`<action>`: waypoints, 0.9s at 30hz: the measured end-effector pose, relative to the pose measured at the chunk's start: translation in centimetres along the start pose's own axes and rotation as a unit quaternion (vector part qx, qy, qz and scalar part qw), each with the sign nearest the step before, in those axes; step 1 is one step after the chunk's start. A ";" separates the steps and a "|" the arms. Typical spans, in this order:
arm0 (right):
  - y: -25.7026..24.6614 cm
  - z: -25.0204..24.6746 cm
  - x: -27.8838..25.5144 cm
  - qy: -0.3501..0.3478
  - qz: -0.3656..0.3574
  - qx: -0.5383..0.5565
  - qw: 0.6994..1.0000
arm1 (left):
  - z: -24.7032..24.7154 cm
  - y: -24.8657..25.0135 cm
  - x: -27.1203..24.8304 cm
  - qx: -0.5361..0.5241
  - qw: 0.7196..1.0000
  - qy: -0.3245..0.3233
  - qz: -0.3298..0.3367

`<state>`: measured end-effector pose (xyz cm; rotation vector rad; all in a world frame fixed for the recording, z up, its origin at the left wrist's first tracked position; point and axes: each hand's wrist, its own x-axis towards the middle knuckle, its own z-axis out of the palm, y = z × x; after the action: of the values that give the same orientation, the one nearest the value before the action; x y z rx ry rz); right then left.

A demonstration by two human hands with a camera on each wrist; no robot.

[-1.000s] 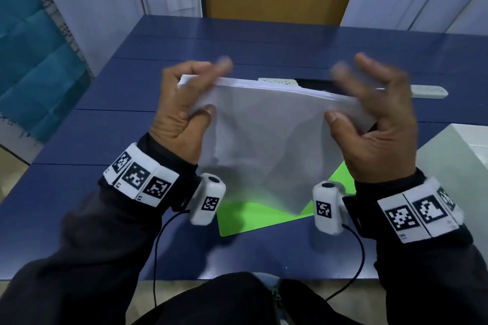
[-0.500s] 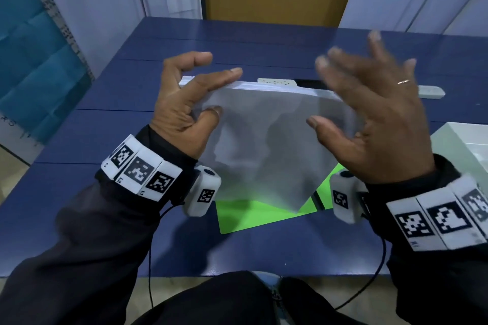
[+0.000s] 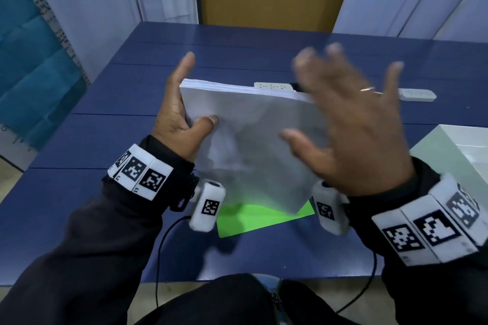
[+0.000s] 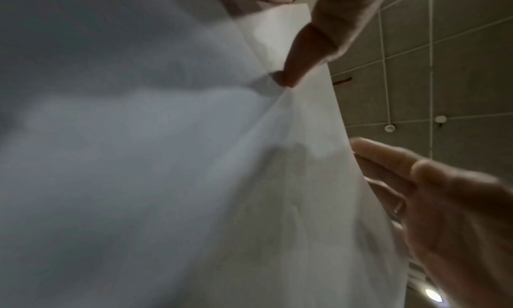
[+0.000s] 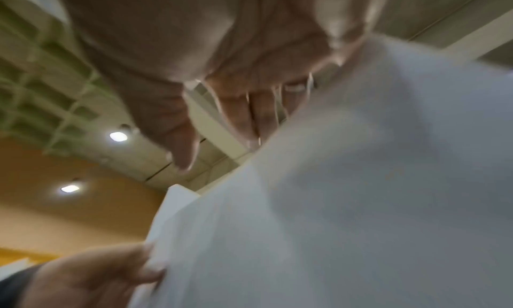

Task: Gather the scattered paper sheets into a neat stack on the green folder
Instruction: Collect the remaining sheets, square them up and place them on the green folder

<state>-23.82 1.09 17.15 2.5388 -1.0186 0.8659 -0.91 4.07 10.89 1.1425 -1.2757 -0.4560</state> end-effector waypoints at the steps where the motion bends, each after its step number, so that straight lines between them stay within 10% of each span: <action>1: 1.1 0.1 -0.4 0.034 0.041 0.025 0.998 | 0.0 -0.1 0.0 -0.028 0.999 0.002 -0.018; 4: 4.7 1.7 -2.3 0.047 0.199 0.290 0.935 | 0.2 -0.9 -0.1 -0.083 0.995 0.001 -0.057; 7: 4.5 5.7 -4.6 -0.016 0.294 0.559 0.775 | 1.0 -2.3 -0.3 -0.144 0.978 0.024 -0.148; 11: 2.9 9.8 -5.5 0.051 0.394 0.634 0.663 | 1.6 -3.6 -0.7 -0.187 0.955 0.050 -0.224; 27: 3.4 10.0 -3.4 0.094 0.410 0.587 0.692 | 3.0 -1.9 -0.6 -0.270 0.916 0.134 -0.265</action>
<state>-23.83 -4.00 7.26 2.5168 -2.0274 2.7017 -3.25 2.50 8.57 1.0137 -0.5263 -0.9535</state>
